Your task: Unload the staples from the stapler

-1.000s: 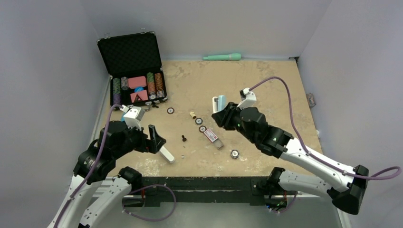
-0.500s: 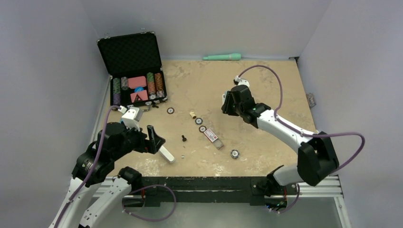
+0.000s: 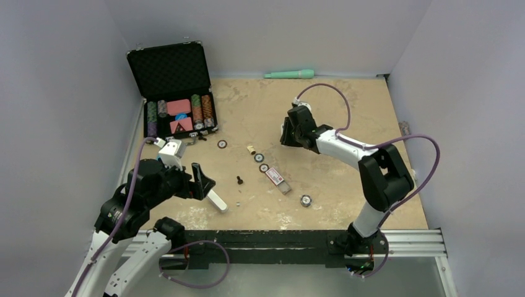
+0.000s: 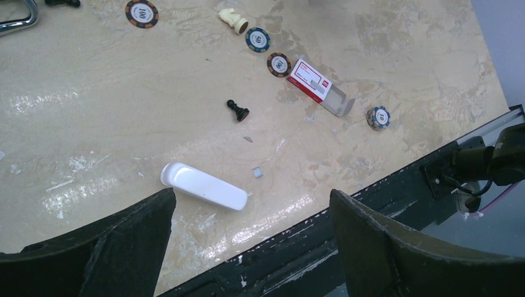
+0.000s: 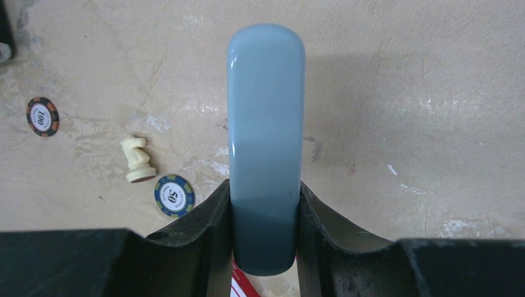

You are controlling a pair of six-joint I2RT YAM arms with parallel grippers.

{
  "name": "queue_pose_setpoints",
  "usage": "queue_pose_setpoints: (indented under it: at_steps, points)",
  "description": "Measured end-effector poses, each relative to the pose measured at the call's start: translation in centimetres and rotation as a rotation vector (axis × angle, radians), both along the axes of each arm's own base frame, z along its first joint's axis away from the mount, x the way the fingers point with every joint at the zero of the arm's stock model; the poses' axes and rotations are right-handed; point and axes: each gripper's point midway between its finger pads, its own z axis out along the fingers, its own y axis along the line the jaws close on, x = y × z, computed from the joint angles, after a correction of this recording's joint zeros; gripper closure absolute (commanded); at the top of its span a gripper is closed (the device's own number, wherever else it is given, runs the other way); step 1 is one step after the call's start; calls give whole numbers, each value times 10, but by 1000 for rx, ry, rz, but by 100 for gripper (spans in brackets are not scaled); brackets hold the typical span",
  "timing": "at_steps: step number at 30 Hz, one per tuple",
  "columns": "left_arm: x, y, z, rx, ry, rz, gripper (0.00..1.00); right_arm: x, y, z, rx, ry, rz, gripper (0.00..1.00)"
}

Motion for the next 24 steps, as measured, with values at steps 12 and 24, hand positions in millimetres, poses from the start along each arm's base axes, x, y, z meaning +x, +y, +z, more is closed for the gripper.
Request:
queue_pose_setpoints:
  at_steps: [12,24]
  points:
    - [1,-1,-2,-3,9,-3,3,4,11,-37,44,68,-45,100]
    - [1,-2,-2,3,6,-16,3,-6,29,-58,50,89,-15,100]
